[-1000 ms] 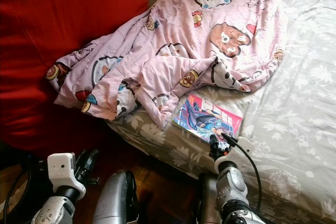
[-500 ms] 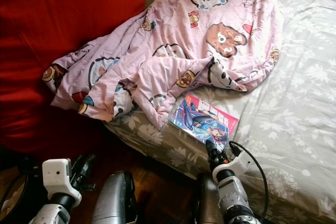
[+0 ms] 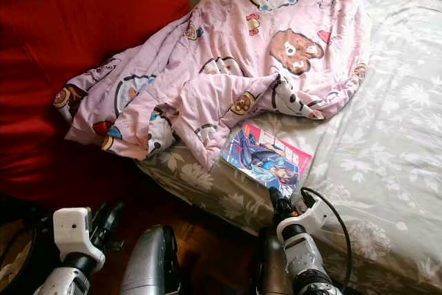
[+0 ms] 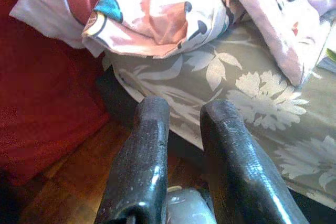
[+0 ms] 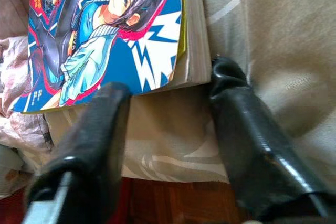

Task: Clean up the room

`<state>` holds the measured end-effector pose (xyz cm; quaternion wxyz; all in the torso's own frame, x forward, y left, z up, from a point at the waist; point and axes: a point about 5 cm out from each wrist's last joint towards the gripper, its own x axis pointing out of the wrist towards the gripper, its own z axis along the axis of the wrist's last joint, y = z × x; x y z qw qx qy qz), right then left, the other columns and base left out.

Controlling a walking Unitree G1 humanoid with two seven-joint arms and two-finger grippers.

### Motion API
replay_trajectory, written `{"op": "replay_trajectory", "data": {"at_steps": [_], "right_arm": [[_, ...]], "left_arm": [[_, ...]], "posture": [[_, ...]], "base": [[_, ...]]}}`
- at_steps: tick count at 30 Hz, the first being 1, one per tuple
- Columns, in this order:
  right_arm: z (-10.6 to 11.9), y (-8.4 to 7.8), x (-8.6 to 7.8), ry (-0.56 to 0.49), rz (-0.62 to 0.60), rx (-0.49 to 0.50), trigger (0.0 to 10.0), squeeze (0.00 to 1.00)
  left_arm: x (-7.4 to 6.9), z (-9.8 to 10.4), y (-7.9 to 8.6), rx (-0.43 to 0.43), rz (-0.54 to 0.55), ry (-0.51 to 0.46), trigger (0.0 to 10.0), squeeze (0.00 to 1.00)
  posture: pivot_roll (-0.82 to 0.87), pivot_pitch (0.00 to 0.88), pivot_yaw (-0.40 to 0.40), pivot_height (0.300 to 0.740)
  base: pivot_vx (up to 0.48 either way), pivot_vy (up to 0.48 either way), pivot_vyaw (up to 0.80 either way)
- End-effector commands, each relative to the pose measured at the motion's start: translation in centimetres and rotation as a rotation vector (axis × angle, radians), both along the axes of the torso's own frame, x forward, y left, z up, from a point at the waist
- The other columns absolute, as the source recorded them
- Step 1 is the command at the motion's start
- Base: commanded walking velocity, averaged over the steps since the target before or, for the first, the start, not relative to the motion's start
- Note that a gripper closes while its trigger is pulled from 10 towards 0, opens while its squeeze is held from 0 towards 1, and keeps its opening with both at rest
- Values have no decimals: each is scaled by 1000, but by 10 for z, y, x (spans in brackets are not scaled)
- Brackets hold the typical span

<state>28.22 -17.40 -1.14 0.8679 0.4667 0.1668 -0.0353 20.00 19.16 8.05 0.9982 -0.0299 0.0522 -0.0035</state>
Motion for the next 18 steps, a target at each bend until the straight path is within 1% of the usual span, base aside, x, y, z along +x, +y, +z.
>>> {"op": "replay_trajectory", "data": {"at_steps": [1,3,8,11,13,14,16,18], "right_arm": [[-6,18,-4,29,47,53,0,0],[-5,16,-4,26,40,53,0,0],[-6,12,-5,24,25,18,0,0],[-5,8,-4,12,-8,3,0,0],[-5,1,-6,3,-56,-17,0,0],[-5,1,-6,3,-56,-17,0,0],[-8,-4,-12,13,-95,-31,0,0],[-12,-10,-19,25,-130,-77,0,0]], "left_arm": [[-4,-8,3,1,14,42,10000,0],[-4,-8,3,1,14,42,10000,0],[0,-10,3,2,16,39,10000,0],[3,-10,4,3,19,35,10000,0],[8,-12,4,3,21,34,10000,0],[8,-12,4,3,21,34,10000,0],[12,-14,4,2,21,32,10000,0],[14,-15,3,0,21,29,10000,0]], "posture": [[208,211,90,576],[206,205,89,576],[199,192,85,576],[190,182,82,576],[170,163,78,576],[170,163,78,576],[156,147,75,576],[151,138,73,576]], "base": [[0,0,0],[0,0,0],[0,0,0],[0,0,0],[0,0,0],[0,0,0],[0,0,0],[0,0,0]]}}
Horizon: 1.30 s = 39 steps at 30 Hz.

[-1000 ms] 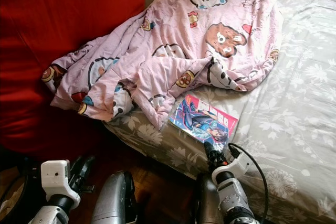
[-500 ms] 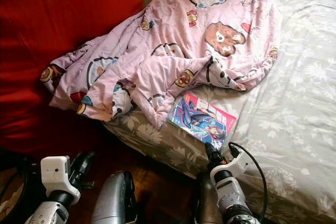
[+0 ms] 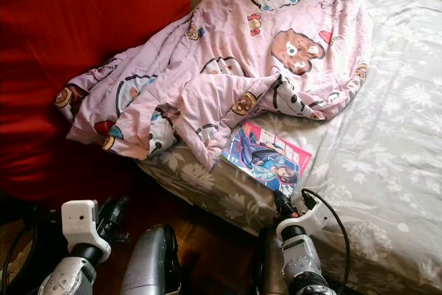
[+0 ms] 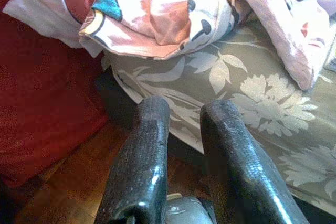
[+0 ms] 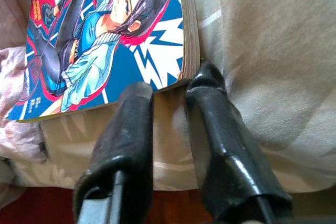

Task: Clean up the room

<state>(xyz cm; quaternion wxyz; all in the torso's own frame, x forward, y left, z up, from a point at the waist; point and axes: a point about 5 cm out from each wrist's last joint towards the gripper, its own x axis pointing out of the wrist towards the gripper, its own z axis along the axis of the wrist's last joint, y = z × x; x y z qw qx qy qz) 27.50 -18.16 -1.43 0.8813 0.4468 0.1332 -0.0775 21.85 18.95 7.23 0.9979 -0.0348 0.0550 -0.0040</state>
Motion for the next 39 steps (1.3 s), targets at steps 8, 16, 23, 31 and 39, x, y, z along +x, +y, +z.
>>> {"op": "replay_trajectory", "data": {"at_steps": [8,16,23,31,39], "right_arm": [[-10,-18,-25,19,-143,-132,0,0],[14,-5,-9,-138,-69,-154,0,0],[32,0,11,-186,15,-248,10000,0],[33,-6,28,-59,37,-326,10000,1000],[26,-3,28,31,52,-343,10000,1000]], "left_arm": [[8,-11,4,4,23,9,10000,0],[18,-14,1,8,16,-7,10000,0],[20,-14,-1,7,18,-19,10000,0],[10,-16,4,14,29,-14,10000,0],[-3,-15,6,25,26,-5,10000,0]], "posture": [[114,90,71,576],[89,46,62,576],[94,51,57,576],[119,84,57,576],[157,118,68,576]], "base": [[0,0,0],[0,0,0],[0,0,0],[0,0,0],[0,0,0]]}}
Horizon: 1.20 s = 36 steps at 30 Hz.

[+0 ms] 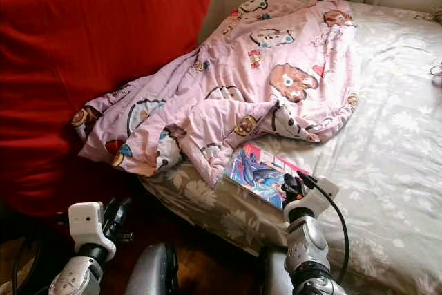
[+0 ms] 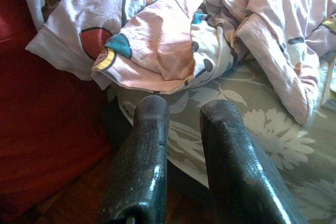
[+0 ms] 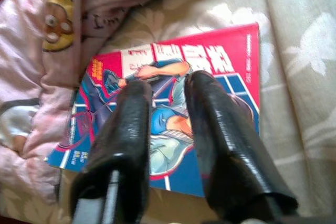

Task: Clean up the room

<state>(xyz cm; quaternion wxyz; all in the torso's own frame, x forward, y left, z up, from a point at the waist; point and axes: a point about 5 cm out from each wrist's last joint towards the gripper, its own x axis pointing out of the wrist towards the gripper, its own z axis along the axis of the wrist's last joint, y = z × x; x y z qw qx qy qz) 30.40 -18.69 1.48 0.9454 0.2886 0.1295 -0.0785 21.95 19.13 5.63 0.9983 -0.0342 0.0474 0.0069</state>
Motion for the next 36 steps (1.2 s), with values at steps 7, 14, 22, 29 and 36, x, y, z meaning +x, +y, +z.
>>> {"op": "replay_trajectory", "data": {"at_steps": [7,14,22,29,36], "right_arm": [[-10,4,-6,70,-17,-3,10000,1000],[-16,5,-11,88,-35,13,10000,1000],[-11,0,-7,81,-59,41,10000,1000],[-11,0,-5,82,-67,55,10000,0],[-13,4,-7,82,-56,73,10000,0]], "left_arm": [[-11,2,7,30,4,17,10000,0],[-19,5,10,40,5,20,10000,0],[-30,10,12,49,17,33,10000,0],[-38,12,16,54,26,50,10000,0],[-43,14,16,55,27,64,10000,0]], "posture": [[160,94,75,576],[173,83,86,576],[201,151,89,576],[221,181,93,576],[233,192,97,576]], "base": [[0,0,0],[0,0,0],[0,0,0],[0,0,0],[0,0,0]]}}
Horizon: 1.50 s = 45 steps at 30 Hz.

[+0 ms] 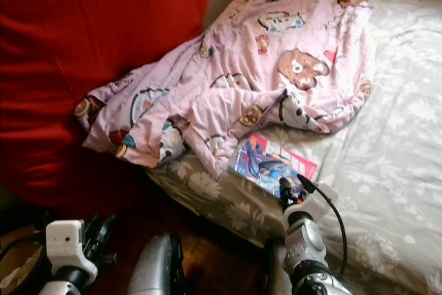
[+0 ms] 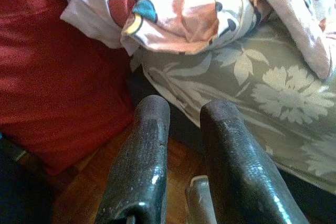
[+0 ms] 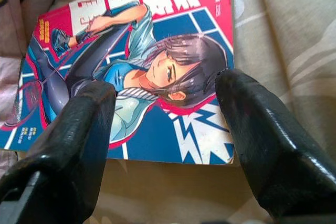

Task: Clean up the room

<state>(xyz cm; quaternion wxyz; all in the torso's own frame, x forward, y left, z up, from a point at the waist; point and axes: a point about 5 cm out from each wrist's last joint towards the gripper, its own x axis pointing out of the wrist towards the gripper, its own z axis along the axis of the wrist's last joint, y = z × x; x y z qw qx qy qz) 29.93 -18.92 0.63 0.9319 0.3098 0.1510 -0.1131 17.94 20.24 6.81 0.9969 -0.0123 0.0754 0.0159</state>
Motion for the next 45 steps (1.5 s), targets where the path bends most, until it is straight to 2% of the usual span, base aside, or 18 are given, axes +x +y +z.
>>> {"op": "replay_trajectory", "data": {"at_steps": [1,9,14,36,45], "right_arm": [[-5,6,-3,21,1,35,10000,0],[-10,4,-9,30,-26,48,10000,0],[-3,0,-5,-44,-57,56,10000,0],[2,-4,-4,-100,-74,46,10000,0],[-3,-5,-8,-60,-73,50,10000,0]], "left_arm": [[-3,2,5,13,13,10,10000,0],[-8,4,8,22,14,25,10000,0],[-8,4,8,27,12,28,10000,0],[-5,5,6,29,2,28,10000,0],[-5,5,5,27,1,28,10000,0]], "posture": [[237,198,100,576],[249,207,108,576],[249,208,111,576],[247,202,112,576],[248,202,110,576]], "base": [[0,0,0],[0,0,0],[0,0,0],[0,0,0],[0,0,0]]}}
